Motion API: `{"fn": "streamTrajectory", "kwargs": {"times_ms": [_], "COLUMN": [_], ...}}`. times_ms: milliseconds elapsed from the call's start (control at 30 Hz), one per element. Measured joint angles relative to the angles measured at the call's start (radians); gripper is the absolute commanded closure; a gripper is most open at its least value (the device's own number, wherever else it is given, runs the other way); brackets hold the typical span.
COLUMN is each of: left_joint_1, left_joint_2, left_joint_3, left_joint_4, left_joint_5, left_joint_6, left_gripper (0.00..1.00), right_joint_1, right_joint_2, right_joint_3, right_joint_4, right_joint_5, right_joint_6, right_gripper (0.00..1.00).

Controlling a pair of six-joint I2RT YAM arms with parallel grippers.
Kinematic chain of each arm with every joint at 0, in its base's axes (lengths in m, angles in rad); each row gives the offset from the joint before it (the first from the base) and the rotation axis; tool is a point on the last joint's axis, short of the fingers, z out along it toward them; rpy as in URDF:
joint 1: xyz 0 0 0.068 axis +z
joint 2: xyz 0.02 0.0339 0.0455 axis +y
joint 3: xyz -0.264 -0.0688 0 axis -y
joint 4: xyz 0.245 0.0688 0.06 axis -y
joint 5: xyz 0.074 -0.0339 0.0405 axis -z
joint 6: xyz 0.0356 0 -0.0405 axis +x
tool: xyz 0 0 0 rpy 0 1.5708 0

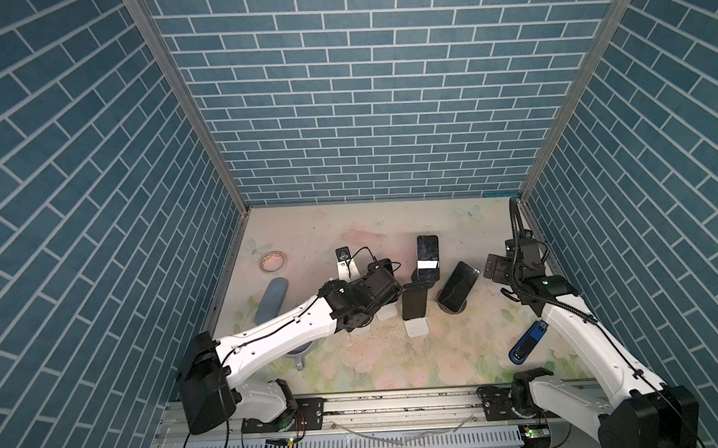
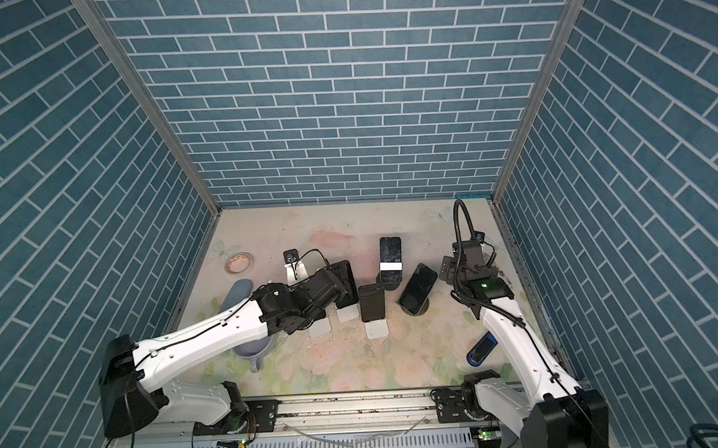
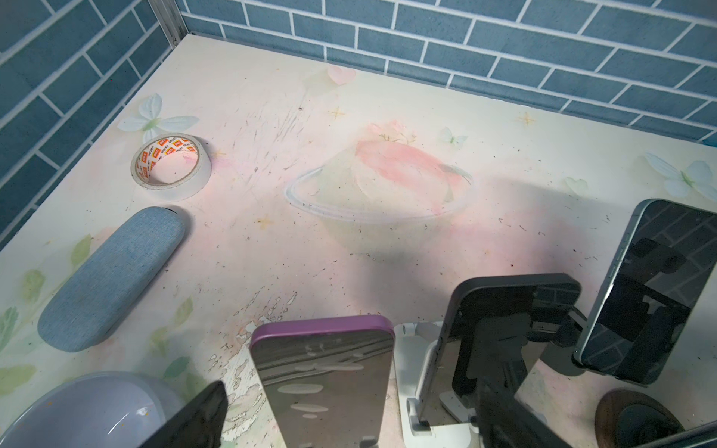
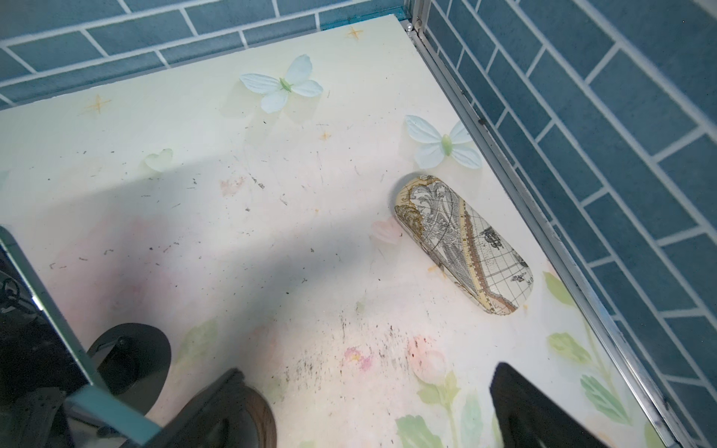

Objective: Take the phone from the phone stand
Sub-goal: 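Move the left gripper toward the purple-edged phone in its stand, then close the left gripper on the top of the purple-edged phone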

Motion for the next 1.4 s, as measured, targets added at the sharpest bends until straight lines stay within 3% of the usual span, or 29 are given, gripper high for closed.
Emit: {"fn": "streamTrajectory", "kwargs": {"times_ms": [367,767,1400], "left_joint_1": [-0.003,-0.003,0.076], "left_joint_2": [0.03,0.091,0.113], "left_joint_3": [0.003,0.012,-0.058], "left_joint_4": [-0.018,-0.101,0.032], "left_joint_5": [0.001,-0.001,0.028], "left_joint_6": [-0.125,-0.176,-0.041], "left_gripper": [0.0,0.0,0.06], "right_joint_1": [-0.006,-0.008,-0.014], "right_joint_2": [0.0,0.0,0.002], "right_joint_3": [-0.011,-0.016,-0.022], "right_joint_4": [0.006,0.014,0.014], "right_joint_5": [-0.024,-0.026,-0.026], "right_joint_6": [-0.003,-0.003,-0.003], "right_gripper": [0.01,0.01,0.01]}}
